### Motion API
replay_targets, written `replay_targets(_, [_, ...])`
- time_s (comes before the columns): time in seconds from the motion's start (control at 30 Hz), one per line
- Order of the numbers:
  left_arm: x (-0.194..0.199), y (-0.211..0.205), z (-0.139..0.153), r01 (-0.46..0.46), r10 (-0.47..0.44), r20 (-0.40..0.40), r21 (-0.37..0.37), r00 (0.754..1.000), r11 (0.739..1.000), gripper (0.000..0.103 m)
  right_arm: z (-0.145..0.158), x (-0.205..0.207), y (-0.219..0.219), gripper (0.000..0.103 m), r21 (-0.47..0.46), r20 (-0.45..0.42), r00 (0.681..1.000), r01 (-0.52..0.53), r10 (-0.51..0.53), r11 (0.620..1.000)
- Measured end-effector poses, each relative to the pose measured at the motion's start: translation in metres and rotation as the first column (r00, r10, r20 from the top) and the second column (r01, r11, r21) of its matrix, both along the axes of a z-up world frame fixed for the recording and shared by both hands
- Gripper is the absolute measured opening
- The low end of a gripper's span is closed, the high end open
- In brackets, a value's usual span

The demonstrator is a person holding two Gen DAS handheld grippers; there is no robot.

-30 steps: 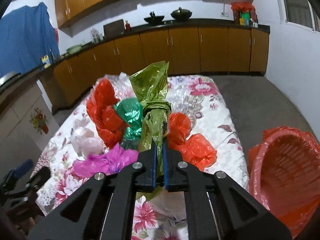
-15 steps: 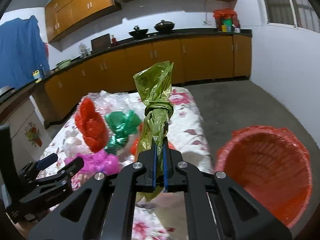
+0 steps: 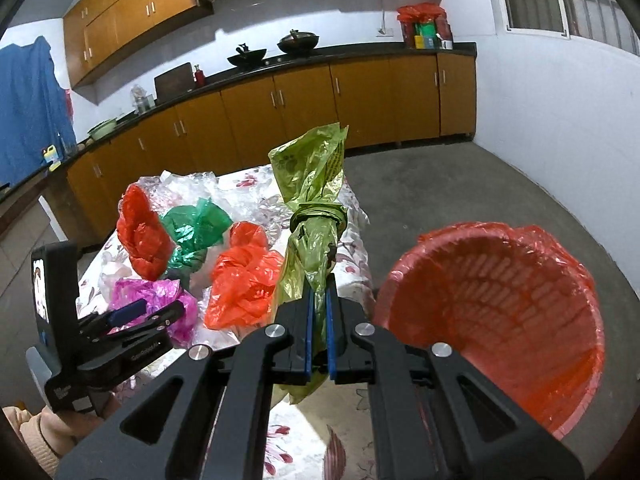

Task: Collect trash
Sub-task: 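Grasp the pink bag with the left gripper while the right gripper holds the yellow-green bag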

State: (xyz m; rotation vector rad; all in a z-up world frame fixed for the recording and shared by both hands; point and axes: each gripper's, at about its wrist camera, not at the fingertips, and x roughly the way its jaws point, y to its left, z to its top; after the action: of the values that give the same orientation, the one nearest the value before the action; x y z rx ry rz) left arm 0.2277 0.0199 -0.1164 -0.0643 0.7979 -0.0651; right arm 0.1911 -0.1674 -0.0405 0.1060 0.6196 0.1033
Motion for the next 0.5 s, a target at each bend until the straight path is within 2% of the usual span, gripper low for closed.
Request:
replay_targets(0.1, [-0.006,-0.002,0.002,0.021,-0.021,0.024,0.005,0.999,1.0,0.035,0.001,-0.003,-0.002,0.006,0.005,0.004,1.0,0.005,-0.005,1.0])
replay_targets(0.17, [-0.011,-0.001,0.006,0.033,-0.033,0.041,-0.002,0.999,0.999,0.024,0.004,-0.006,-0.005,0.006,0.008,0.01,1.0,0.007,-0.007,1.0])
replay_targets(0.3, [-0.019,0.003,0.017,0.052,-0.051,0.074,-0.008,0.996,0.999,0.015,0.009,-0.012,-0.009,0.006,0.011,0.025,1.0,0.013,-0.014,1.0])
replay_targets(0.33, [-0.02,0.003,0.02,0.057,-0.056,0.082,-0.01,0.995,0.998,0.002,0.01,-0.013,-0.01,0.006,0.012,0.027,1.0,0.015,-0.015,1.0])
replay_targets(0.5, [-0.025,0.007,0.032,0.058,-0.056,0.114,-0.013,0.992,0.998,0.002,0.014,-0.019,-0.015,0.006,0.016,0.036,0.999,0.023,-0.023,1.0])
